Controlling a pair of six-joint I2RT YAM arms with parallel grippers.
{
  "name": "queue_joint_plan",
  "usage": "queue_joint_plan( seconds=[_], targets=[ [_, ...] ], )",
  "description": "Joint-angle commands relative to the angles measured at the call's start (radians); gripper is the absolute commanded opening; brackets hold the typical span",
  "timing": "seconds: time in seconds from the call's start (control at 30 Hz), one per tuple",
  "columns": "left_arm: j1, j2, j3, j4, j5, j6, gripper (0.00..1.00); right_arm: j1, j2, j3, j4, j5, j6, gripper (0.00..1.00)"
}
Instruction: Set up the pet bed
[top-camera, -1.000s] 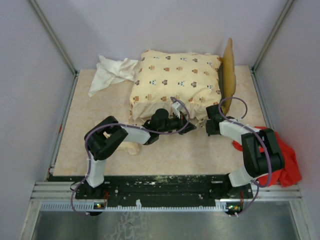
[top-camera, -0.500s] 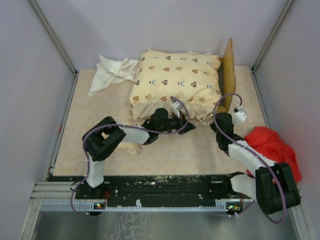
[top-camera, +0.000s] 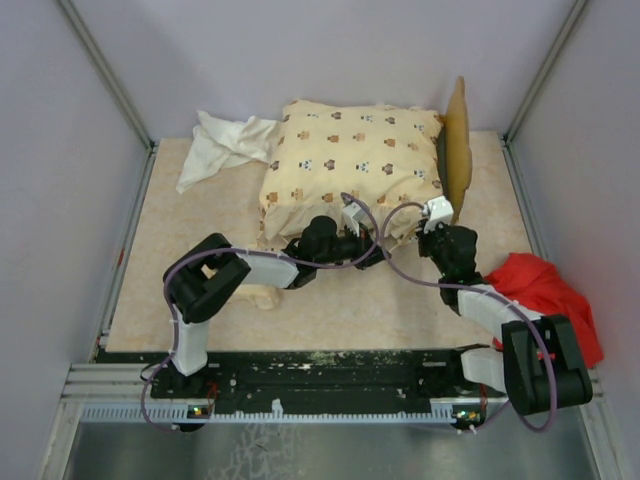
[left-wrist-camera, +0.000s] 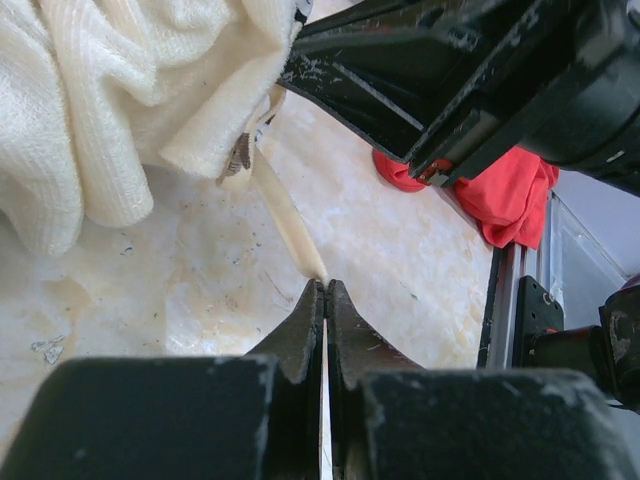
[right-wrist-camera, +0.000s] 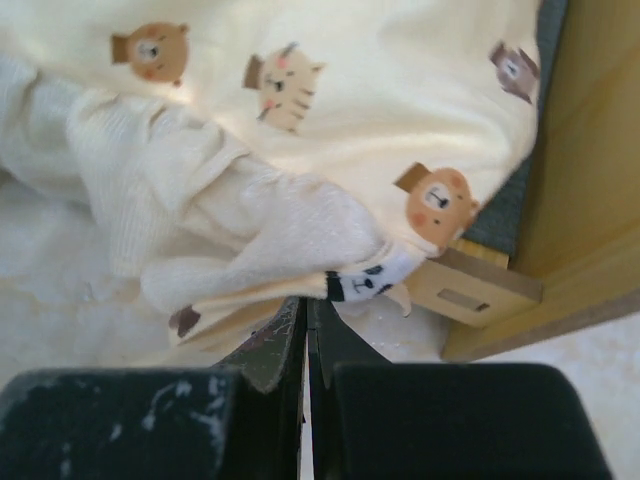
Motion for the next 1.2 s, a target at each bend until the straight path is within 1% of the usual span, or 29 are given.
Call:
queue_joint_plan(
  seconds=[0.0,0.07,0.13,0.17,0.23,0.3,0.33,0.37,0.47,0.53,0.57,0.6,0.67,0.7,0.77,0.8,0.9,1.0,1.07,1.17],
  targets=[
    [0.004,-0.038,0.006,-0.003,0.012,0.001,0.0,-0.055,-0.033,0.012,-0.006,-0.192,-0.437,0.0],
    [0.003,-0.029,0.011,0.006,0.02,-0.009,0.0,-0.092,-0.079,-0.003,-0.035,-0.25,-0.474,0.0],
    [0.004,-0.02,0.017,0.006,0.03,-0.016,0.0,-0.105,-0.104,-0.03,-0.005,-0.294,-0.538,0.0],
    [0.004,-0.018,0.018,0.008,0.033,-0.021,0.0,-0.122,-0.091,-0.046,0.038,-0.31,-0.538,0.0],
    [0.003,-0.014,0.016,0.015,0.047,-0.034,0.0,-0.167,-0.052,-0.061,0.124,-0.376,-0.485,0.0],
    [0.003,-0.011,0.009,0.02,0.066,-0.045,0.0,-0.205,-0.007,-0.106,0.323,-0.454,-0.39,0.0],
    [0.003,-0.011,0.002,0.016,0.072,-0.051,0.0,-0.209,0.022,-0.127,0.414,-0.464,-0.372,0.0],
    [0.002,-0.01,-0.006,0.017,0.08,-0.064,0.0,-0.211,0.044,-0.133,0.467,-0.466,-0.358,0.0],
    [0.001,-0.012,-0.039,0.033,0.115,-0.114,0.0,-0.235,0.106,-0.131,0.56,-0.516,-0.309,0.0],
    [0.0,-0.019,-0.059,0.051,0.127,-0.127,0.0,-0.253,0.129,-0.142,0.626,-0.581,-0.322,0.0],
    [0.0,-0.022,-0.064,0.054,0.13,-0.126,0.0,-0.256,0.131,-0.135,0.609,-0.62,-0.361,0.0],
    [0.0,-0.025,-0.063,0.054,0.131,-0.124,0.0,-0.257,0.118,-0.123,0.551,-0.635,-0.406,0.0],
    [0.0,-0.033,-0.06,0.063,0.14,-0.127,0.0,-0.257,0.095,-0.108,0.424,-0.6,-0.484,0.0],
    [0.0,-0.036,-0.06,0.082,0.151,-0.136,0.0,-0.257,0.086,-0.103,0.382,-0.562,-0.507,0.0],
    [0.0,-0.043,-0.063,0.13,0.173,-0.163,0.0,-0.257,0.073,-0.08,0.267,-0.544,-0.592,0.0],
    [-0.001,-0.047,-0.061,0.147,0.181,-0.176,0.0,-0.257,0.079,-0.069,0.254,-0.543,-0.605,0.0],
    [-0.003,-0.051,-0.047,0.155,0.2,-0.191,0.0,-0.256,0.125,-0.067,0.369,-0.564,-0.543,0.0],
    [-0.009,-0.036,-0.052,0.141,0.196,-0.193,0.0,-0.257,0.15,-0.053,0.42,-0.549,-0.456,0.0],
    [-0.009,-0.02,-0.062,0.144,0.196,-0.202,0.0,-0.259,0.151,-0.056,0.462,-0.511,-0.398,0.0],
    [-0.01,0.0,-0.075,0.162,0.207,-0.214,0.0,-0.26,0.17,-0.036,0.498,-0.508,-0.322,0.0]
  ],
)
